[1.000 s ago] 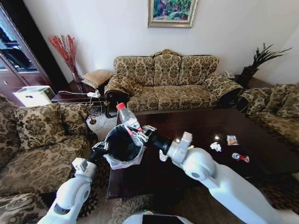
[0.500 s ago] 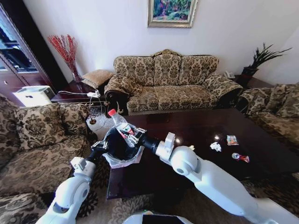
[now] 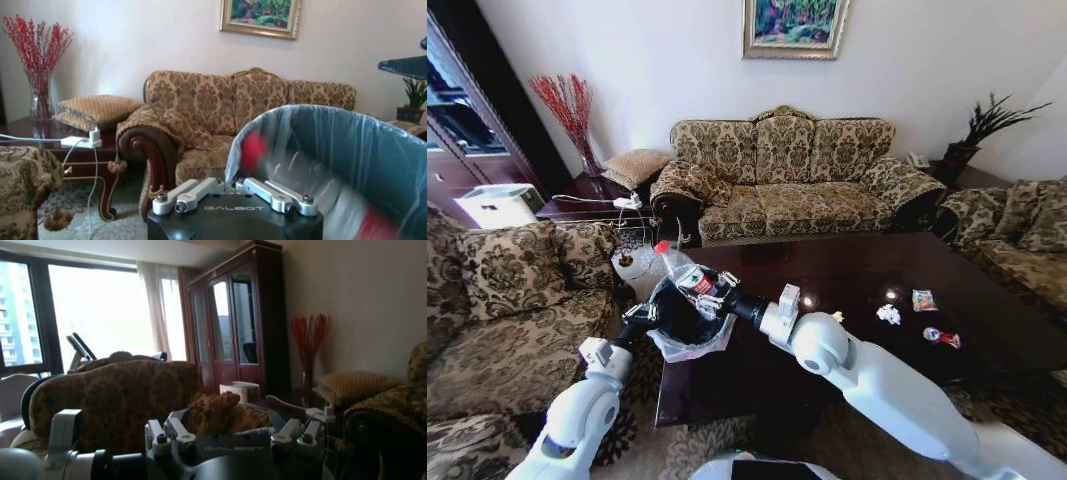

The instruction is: Move to the front of the table and place the trash on the table into the trash bin.

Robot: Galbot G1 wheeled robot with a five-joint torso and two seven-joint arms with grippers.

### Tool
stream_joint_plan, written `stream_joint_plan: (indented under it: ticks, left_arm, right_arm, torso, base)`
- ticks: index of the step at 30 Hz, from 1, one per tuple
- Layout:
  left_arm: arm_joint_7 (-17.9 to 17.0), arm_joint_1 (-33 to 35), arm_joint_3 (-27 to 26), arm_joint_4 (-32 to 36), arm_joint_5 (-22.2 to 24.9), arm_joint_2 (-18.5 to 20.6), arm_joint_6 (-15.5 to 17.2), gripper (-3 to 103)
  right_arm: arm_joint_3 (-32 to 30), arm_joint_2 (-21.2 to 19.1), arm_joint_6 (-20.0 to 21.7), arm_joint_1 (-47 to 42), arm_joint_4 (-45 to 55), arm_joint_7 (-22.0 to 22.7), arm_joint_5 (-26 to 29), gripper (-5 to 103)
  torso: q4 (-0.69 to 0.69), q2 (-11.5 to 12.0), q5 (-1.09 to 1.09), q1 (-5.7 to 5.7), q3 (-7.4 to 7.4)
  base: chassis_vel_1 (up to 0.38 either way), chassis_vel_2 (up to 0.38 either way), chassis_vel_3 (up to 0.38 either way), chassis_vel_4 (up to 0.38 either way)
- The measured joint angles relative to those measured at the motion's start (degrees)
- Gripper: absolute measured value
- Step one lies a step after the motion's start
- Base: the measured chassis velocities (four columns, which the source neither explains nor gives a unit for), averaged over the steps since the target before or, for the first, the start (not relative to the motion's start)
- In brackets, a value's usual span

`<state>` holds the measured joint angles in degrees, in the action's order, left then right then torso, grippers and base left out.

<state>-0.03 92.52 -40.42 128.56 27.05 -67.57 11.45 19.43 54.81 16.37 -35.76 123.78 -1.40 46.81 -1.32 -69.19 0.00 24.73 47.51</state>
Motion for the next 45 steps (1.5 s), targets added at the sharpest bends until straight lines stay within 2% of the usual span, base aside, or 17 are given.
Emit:
stream_joint_plan:
  ticks: [3, 5, 7, 8, 11, 12, 16, 17, 18, 21, 23, 25, 27, 33, 34, 38, 45]
  left_arm:
    - [0.0, 0.1, -0.1, 0.2, 0.0, 0.0, 0.0, 2]
    - [-0.1, 0.1, -0.3, 0.3, 0.0, 0.0, 0.0, 2]
    - [-0.2, 0.1, -0.4, 0.3, -0.1, 0.1, 0.0, 2]
    - [-0.4, 0.1, -0.6, 0.3, 0.0, 0.2, 0.0, 2]
    - [-0.5, -0.5, -1.1, -0.5, -1.0, 0.2, -0.1, 2]
    - [-0.5, -0.5, -1.1, -0.5, -1.0, 0.2, -0.1, 2]
    - [-0.7, -1.0, -1.5, -1.8, -1.9, 0.0, -0.5, 2]
    - [-0.9, -1.2, -1.6, -2.0, -1.9, -0.2, -0.7, 2]
    - [-0.9, -1.2, -1.6, -2.0, -1.9, -0.2, -0.7, 2]
    - [-1.8, -0.4, -3.0, -2.1, -2.1, -1.0, -1.7, 2]
    - [-2.8, 0.0, -3.9, -2.2, -2.3, -1.4, -2.3, 2]
    - [-3.1, -0.2, -4.2, -2.3, -2.3, -1.4, -2.4, 2]
    - [-3.6, -1.1, -4.4, -2.6, -2.0, -0.8, -2.4, 2]
    - [-3.6, -1.3, -4.2, -2.7, -1.7, -0.9, -2.5, 2]
    - [-3.5, -1.1, -3.9, -2.6, -1.9, -1.3, -2.5, 2]
    - [-2.8, -0.7, -3.7, -2.3, -1.9, -1.2, -2.6, 2]
    - [-2.8, -1.2, -2.8, -2.7, -2.0, -0.9, -3.2, 2]
  right_arm:
    - [-0.1, 0.0, 0.0, -0.1, 0.2, 0.1, 0.4, 82]
    - [-0.7, 0.2, 0.0, -0.1, 0.5, 0.6, 1.1, 93]
    - [-1.4, 0.2, 0.0, -0.1, 0.8, 1.3, 1.5, 93]
    - [-3.2, -0.3, 0.0, -0.2, 2.4, 3.3, 3.0, 99]
    - [-10.5, -6.0, 0.6, -3.6, 7.2, 8.6, 6.7, 100]
    - [-10.5, -6.0, 0.6, -3.6, 7.2, 8.6, 6.7, 100]
    - [-18.7, -10.8, -1.8, -13.4, 10.6, 19.4, 9.2, 100]
    - [-21.8, -10.9, -1.9, -17.3, 11.7, 24.8, 11.0, 100]
    - [-21.8, -10.9, -1.9, -17.3, 11.7, 24.8, 11.0, 100]
    - [-24.4, -8.6, -1.3, -20.4, 9.9, 32.9, 13.9, 100]
    - [-26.4, -6.0, -0.4, -22.7, 5.1, 32.5, 12.9, 100]
    - [-27.4, -4.7, -0.4, -24.2, 2.4, 31.5, 11.4, 100]
    - [-30.1, -1.4, -0.5, -28.0, -3.1, 29.1, 9.0, 100]
    - [-30.4, 3.9, -1.8, -32.1, -10.2, 24.8, 6.0, 100]
    - [-29.1, 6.3, -1.9, -32.4, -12.6, 25.1, 4.0, 100]
    - [-27.5, 10.5, -0.5, -32.0, -16.3, 28.9, 3.3, 100]
    - [-25.9, 15.0, 2.4, -29.2, -23.2, 32.8, 3.6, 100]
  torso:
    - [0.00, 0.0, 0.00, 0.00, 0.00]
    - [0.00, 0.0, 0.00, 0.00, 0.00]
    - [-0.01, 0.0, 0.01, 0.00, 0.00]
    - [-0.02, 0.0, 0.01, 0.00, 0.00]
    - [0.00, 0.0, -0.01, 0.00, 0.00]
    - [0.00, 0.0, -0.01, 0.00, 0.00]
    - [0.03, 0.0, 0.01, 0.00, 0.00]
    - [0.05, 0.0, 0.03, 0.00, -0.01]
    - [0.05, 0.0, 0.03, 0.00, -0.01]
    - [0.01, 0.0, 0.00, -0.01, -0.01]
    - [-0.08, 0.0, 0.01, -0.01, 0.00]
    - [-0.09, 0.0, -0.01, -0.01, 0.00]
    - [0.02, 0.0, 0.01, 0.00, 0.00]
    - [0.04, 0.0, 0.01, 0.00, 0.00]
    - [-0.02, 0.0, -0.01, -0.01, 0.00]
    - [-0.02, 0.0, -0.01, -0.01, 0.00]
    - [0.00, 0.0, 0.00, 0.00, 0.00]
  base:
    - [0.000, 0.000, 0.000, 0.000]
    - [0.000, 0.000, 0.000, 0.000]
    - [0.000, 0.000, 0.000, 0.000]
    - [0.000, 0.000, 0.000, 0.000]
    - [0.000, 0.000, 0.000, 0.000]
    - [0.000, 0.000, 0.000, 0.000]
    - [0.000, 0.000, 0.000, 0.000]
    - [0.000, 0.000, 0.000, 0.000]
    - [0.000, 0.000, 0.000, 0.000]
    - [0.000, 0.000, 0.000, 0.000]
    - [0.000, 0.000, 0.000, 0.000]
    - [0.000, 0.000, 0.000, 0.000]
    - [0.000, 0.000, 0.000, 0.000]
    - [0.000, 0.000, 0.000, 0.000]
    - [0.000, 0.000, 0.000, 0.000]
    - [0.000, 0.000, 0.000, 0.000]
    - [0.000, 0.000, 0.000, 0.000]
